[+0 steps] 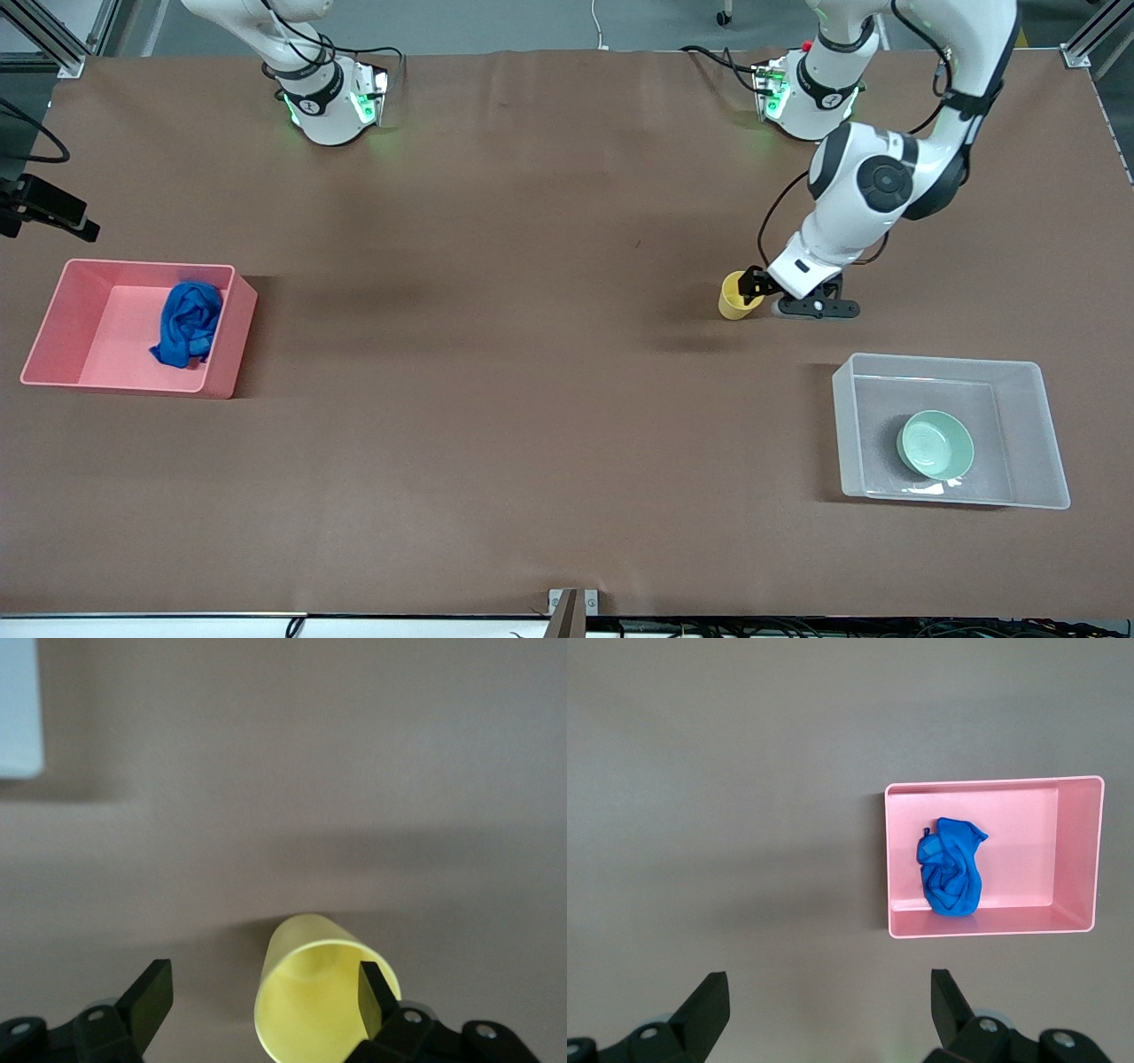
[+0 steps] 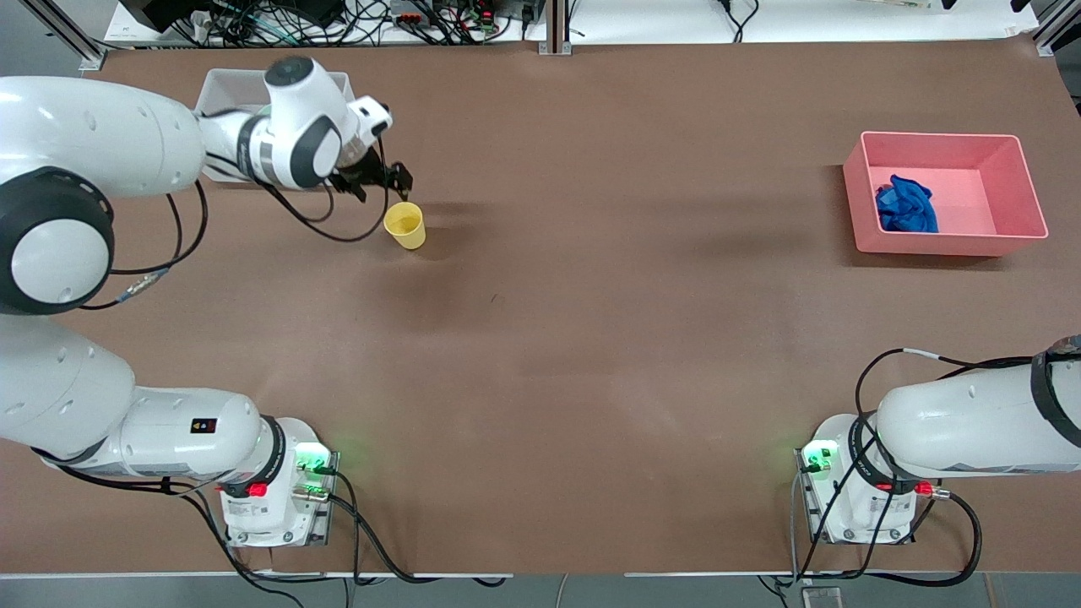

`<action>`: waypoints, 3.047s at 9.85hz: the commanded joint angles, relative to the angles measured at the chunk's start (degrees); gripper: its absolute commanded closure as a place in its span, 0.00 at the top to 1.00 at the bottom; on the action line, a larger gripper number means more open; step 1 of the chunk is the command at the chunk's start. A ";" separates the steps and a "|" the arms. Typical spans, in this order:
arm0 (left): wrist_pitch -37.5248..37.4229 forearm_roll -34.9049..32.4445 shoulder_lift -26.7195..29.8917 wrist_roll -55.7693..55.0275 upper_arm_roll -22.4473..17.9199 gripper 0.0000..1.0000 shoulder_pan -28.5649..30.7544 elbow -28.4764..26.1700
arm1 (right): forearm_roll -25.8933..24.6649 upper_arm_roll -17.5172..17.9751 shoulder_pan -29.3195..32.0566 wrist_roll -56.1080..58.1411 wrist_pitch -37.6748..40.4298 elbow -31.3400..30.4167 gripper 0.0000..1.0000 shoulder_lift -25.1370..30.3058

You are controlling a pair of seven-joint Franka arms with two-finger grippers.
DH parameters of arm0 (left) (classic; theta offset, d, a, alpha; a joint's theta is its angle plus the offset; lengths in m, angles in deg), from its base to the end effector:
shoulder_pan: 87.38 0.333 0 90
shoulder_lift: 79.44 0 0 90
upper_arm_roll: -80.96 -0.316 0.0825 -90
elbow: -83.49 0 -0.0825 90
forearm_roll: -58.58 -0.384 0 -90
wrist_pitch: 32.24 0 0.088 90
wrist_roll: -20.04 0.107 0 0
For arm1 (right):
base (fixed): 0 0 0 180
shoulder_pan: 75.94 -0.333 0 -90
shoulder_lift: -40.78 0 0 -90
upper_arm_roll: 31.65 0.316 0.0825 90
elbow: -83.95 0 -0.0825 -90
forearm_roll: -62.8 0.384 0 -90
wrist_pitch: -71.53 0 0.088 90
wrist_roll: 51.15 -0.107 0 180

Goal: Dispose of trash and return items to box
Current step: 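Reach the left gripper to the yellow cup and grasp it, then carry the yellow cup with the left gripper and set it in the bowl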

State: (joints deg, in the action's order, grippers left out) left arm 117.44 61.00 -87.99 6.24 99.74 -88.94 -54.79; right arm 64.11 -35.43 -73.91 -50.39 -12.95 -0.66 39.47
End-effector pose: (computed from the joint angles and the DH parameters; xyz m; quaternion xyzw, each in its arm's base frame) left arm 0.4699 -0.1752 0.2584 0.9983 -0.0367 0.0169 0.0418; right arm 0.5496 -0.0528 0.6475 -0.9989 0.0431 0.0119 0.0113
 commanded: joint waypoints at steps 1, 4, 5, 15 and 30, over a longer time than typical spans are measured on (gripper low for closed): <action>2.02 -3.55 -3.82 -1.40 0.29 0.77 -0.20 -1.99 | -0.69 0.08 0.17 0.56 0.37 -1.35 1.00 1.40; 3.95 -3.65 -5.86 -1.58 0.38 0.09 -0.20 -1.38 | -0.69 0.08 0.43 0.65 0.81 -1.35 1.00 1.40; 3.95 -3.65 -5.86 -2.80 0.38 0.03 -0.20 -1.38 | -0.69 0.08 0.52 0.73 0.90 -1.35 1.00 1.40; -24.43 -2.95 -10.30 14.03 -18.75 0.01 0.41 34.69 | -0.61 0.08 0.61 0.73 1.16 -1.35 1.00 1.40; -23.82 8.30 -32.25 34.19 -30.91 1.00 2.26 53.99 | -0.61 0.08 0.61 0.73 1.16 -1.08 1.00 1.22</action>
State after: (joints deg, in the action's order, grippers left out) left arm 94.05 68.11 -120.77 39.29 69.20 -86.68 -1.26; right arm 64.10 -35.83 -73.79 -50.34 -11.87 -0.75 39.48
